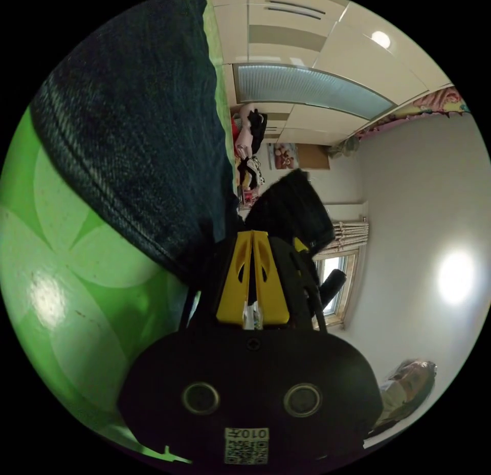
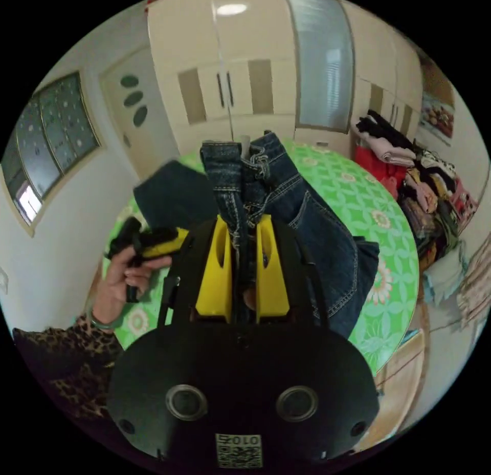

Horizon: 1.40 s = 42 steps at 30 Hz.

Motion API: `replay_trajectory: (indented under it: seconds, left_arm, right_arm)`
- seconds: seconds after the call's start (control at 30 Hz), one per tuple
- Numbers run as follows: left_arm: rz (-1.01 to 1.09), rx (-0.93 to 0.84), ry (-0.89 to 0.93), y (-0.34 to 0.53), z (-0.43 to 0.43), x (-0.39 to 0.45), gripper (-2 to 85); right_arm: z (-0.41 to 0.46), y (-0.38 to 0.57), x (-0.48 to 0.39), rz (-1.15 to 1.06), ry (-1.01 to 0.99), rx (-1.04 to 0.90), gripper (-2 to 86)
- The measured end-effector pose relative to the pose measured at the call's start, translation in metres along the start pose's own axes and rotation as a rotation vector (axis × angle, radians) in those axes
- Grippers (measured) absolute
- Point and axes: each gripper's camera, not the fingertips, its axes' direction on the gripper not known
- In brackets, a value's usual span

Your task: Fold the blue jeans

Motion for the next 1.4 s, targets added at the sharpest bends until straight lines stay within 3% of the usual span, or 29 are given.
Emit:
replay_trajectory:
  seconds: [0.03,0.1,0.27,0.5,0.57,0.77,0.9,0.93,1.07,1.13,1.2,1.4]
  left_arm:
    - [0.001,0.005,0.002,0.001,-0.001,0.0,0.0]
    - [0.011,0.027,-0.01,0.004,-0.005,0.002,-0.1]
    - [0.026,0.025,-0.037,0.008,-0.003,0.006,-0.1]
    - [0.123,0.056,-0.214,0.01,-0.01,0.044,-0.1]
    - [0.19,-0.016,-0.245,-0.008,0.002,0.07,0.0]
    - [0.284,-0.3,-0.388,-0.072,0.089,0.116,-0.1]
    - [0.205,-0.336,-0.596,-0.089,0.121,0.09,0.0]
    - [0.169,-0.334,-0.611,-0.09,0.12,0.078,0.0]
    - [0.124,-0.249,-0.449,-0.082,0.093,0.067,0.2]
    - [0.172,-0.203,-0.376,-0.072,0.078,0.08,0.5]
    - [0.217,-0.207,-0.33,-0.059,0.069,0.093,1.2]
    - [0.266,-0.299,-0.467,-0.029,0.067,0.109,6.2]
  right_arm:
    - [0.033,-0.007,-0.012,-0.047,-0.019,-0.171,10.9]
    - [0.065,-0.009,-0.026,-0.121,-0.078,-0.313,12.2]
    - [0.033,0.007,-0.034,-0.199,-0.047,-0.204,10.3]
    - [-0.014,0.071,0.059,0.027,-0.473,0.01,4.3]
    - [-0.006,0.081,0.077,0.106,-0.575,0.012,4.2]
    - [0.023,0.083,0.092,0.358,-0.679,0.067,3.2]
    - [0.059,0.076,0.095,0.397,-0.522,-0.102,2.7]
    - [0.057,0.081,0.095,0.372,-0.521,-0.067,2.6]
    - [0.046,0.103,0.121,0.407,-0.579,0.044,2.5]
    - [0.041,0.124,0.146,0.453,-0.704,0.159,2.5]
    - [0.05,0.134,0.157,0.472,-0.79,0.14,2.5]
    - [0.047,0.161,0.172,0.441,-0.891,0.221,2.5]
